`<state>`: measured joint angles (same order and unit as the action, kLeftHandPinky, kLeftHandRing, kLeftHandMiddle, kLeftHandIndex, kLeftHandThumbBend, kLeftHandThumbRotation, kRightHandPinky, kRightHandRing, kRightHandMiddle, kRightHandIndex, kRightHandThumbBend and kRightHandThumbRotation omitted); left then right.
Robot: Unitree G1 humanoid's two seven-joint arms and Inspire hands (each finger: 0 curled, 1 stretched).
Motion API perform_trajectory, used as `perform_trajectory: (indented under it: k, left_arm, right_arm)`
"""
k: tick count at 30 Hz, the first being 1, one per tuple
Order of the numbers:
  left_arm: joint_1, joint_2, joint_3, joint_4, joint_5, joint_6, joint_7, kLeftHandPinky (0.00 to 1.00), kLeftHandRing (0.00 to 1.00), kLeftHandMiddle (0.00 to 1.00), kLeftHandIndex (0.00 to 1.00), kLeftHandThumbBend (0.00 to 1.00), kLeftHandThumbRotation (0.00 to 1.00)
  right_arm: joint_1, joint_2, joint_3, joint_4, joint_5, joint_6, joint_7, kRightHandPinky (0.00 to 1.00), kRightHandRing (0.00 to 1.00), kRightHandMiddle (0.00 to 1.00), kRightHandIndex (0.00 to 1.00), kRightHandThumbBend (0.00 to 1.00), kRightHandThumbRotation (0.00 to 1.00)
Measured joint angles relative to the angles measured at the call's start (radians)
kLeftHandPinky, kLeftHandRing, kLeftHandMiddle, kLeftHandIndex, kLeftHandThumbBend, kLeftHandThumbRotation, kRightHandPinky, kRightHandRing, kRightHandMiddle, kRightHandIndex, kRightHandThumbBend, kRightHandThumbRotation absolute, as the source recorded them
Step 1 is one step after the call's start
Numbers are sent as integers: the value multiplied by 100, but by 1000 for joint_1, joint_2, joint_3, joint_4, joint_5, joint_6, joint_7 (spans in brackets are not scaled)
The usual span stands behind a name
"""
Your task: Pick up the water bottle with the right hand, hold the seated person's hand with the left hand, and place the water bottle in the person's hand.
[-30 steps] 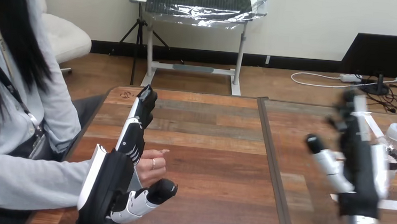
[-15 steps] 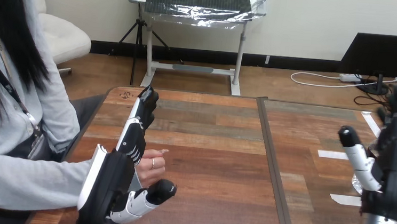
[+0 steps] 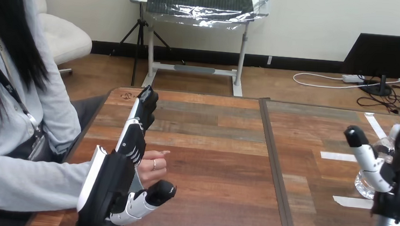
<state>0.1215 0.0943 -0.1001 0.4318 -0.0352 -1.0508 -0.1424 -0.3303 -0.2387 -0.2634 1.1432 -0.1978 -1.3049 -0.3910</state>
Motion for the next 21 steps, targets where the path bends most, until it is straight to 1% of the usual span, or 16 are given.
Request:
perform_trajectory:
  k: [12, 16, 21]
  left_arm:
    - [0, -1, 0, 0, -13, 0, -9, 100, 100, 100, 100, 100, 77]
    - [0, -1, 1, 0, -14, 0, -10, 100, 100, 100, 100, 100, 77]
    - [0, 0, 2, 0, -20, 0, -17, 100, 100, 100, 100, 100, 77]
  right_arm:
    - [-6, -21, -15, 9, -41, -1, -108, 100, 100, 100, 100, 100, 59]
    - [-7, -34, -15, 18, -48, 1, -134, 100, 100, 100, 100, 100, 59]
    - [-10, -47, -15, 30, -49, 14, -155, 100, 100, 100, 100, 100, 58]
